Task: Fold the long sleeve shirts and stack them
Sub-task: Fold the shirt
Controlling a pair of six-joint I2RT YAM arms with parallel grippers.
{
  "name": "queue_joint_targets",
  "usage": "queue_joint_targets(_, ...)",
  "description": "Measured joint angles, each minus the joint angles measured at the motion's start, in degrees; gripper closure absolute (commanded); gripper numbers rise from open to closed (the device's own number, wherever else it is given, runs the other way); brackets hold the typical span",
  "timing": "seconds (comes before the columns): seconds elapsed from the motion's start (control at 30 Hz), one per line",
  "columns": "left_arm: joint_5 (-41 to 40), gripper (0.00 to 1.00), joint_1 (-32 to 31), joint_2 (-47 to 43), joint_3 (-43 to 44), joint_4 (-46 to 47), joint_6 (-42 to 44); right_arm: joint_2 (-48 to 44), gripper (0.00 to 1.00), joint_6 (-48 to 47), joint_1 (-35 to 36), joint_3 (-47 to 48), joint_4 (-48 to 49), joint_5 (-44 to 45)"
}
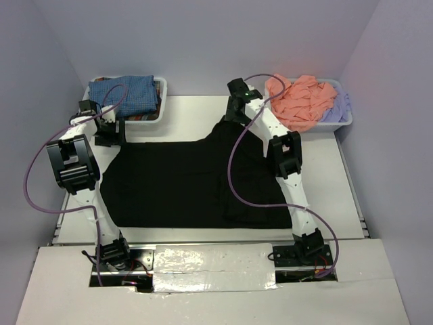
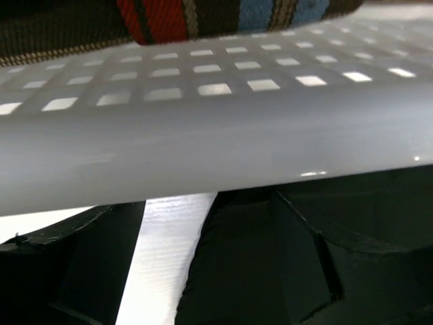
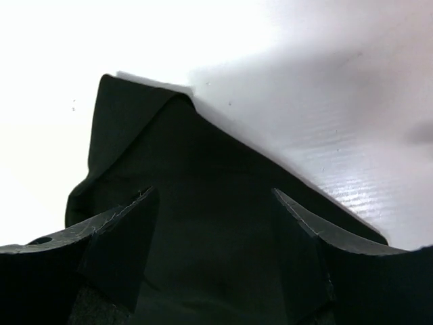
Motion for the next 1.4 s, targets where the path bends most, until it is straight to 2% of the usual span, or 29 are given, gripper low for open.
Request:
queue_joint_targets(0.07, 0.17, 0.18, 0.04, 0.07, -0.02, 0.55, -0.66, 1.11, 0.29, -0.04, -0.31, 1.40, -0.72, -0.63)
queue_joint_targets(0.13, 0.33, 0.26, 0.04, 0.07, -0.33, 1.31, -1.60, 2.47, 0.37, -0.11, -0.39, 1.84, -1.01, -1.75)
queue_joint_targets(0.17, 0.31, 0.30, 0.07, 0.07, -0.72, 2.01, -1.88, 3.37, 0.51, -0.13, -0.50, 1.81, -1.49, -2.51)
queue_joint_targets(0.2, 0.39, 0.37, 0.11, 0.04, -1.05, 2.45, -2.21, 4.24, 0.58, -0.98, -0.59, 1.77, -2.01, -2.47)
queue_joint_targets(0.27, 0.74, 0.43, 0.24, 0.00, -1.66, 3.08, -3.26, 4.17, 0.72, -0.61, -0.63, 1.66, -2.14, -3.30)
queue_joint_targets(0.33, 2.60, 0.48, 0.28, 0.07, -2.71, 3.21, -3.76, 4.04, 0.76, -0.79, -0.63, 1.09, -1.68, -3.76)
queue_joint_targets(0.4, 4.79, 0.53, 0.11, 0.04, -3.21, 3.48, -4.68, 3.80, 0.88, -0.85, -0.66, 0.66, -1.53, -4.15)
queue_joint_targets(0.43, 5.68, 0.56, 0.04, 0.04, -3.37, 3.65, -4.94, 3.74, 1.00, -1.16, -0.68, 0.50, -1.31, -4.57)
queue_joint_targets(0.57, 8.70, 0.74, -0.09, -0.17, -4.61, 3.96, -5.77, 2.36, 1.00, -1.92, -0.70, -2.05, 0.37, -6.27)
queue_joint_targets(0.6, 9.18, 0.90, -0.09, -0.39, -5.18, 4.02, -5.77, 1.86, 1.00, -2.16, -0.70, -3.06, 1.01, -6.58)
queue_joint_targets(0.63, 9.70, 0.98, -0.07, -0.66, -5.73, 3.91, -5.92, 1.25, 1.00, -2.51, -0.68, -4.13, 1.55, -7.04)
queue_joint_targets(0.67, 10.08, 1.00, -0.09, -0.76, -6.08, 3.96, -5.60, 0.66, 1.00, -2.80, -0.68, -5.14, 2.03, -7.54)
queue_joint_targets(0.9, 10.40, 1.00, -0.07, -1.75, -6.78, 1.88, -4.11, -4.57, 1.00, -3.63, -0.26, -10.97, 3.58, -10.38)
queue_joint_targets(1.07, 10.58, 1.00, 0.02, -5.22, -8.90, 0.68, -0.66, -14.36, 1.00, -4.92, 0.17, -17.16, 6.84, -10.69)
queue_joint_targets(1.2, 11.34, 1.00, 0.11, -11.54, -12.87, 0.52, 5.73, -27.34, 1.00, -6.45, 0.74, -28.09, 10.75, -10.49)
queue_joint_targets(1.4, 13.31, 1.00, 0.37, -21.24, -19.96, -2.67, 21.73, -43.87, 1.00, -8.37, 3.23, -46.58, 14.91, -10.03)
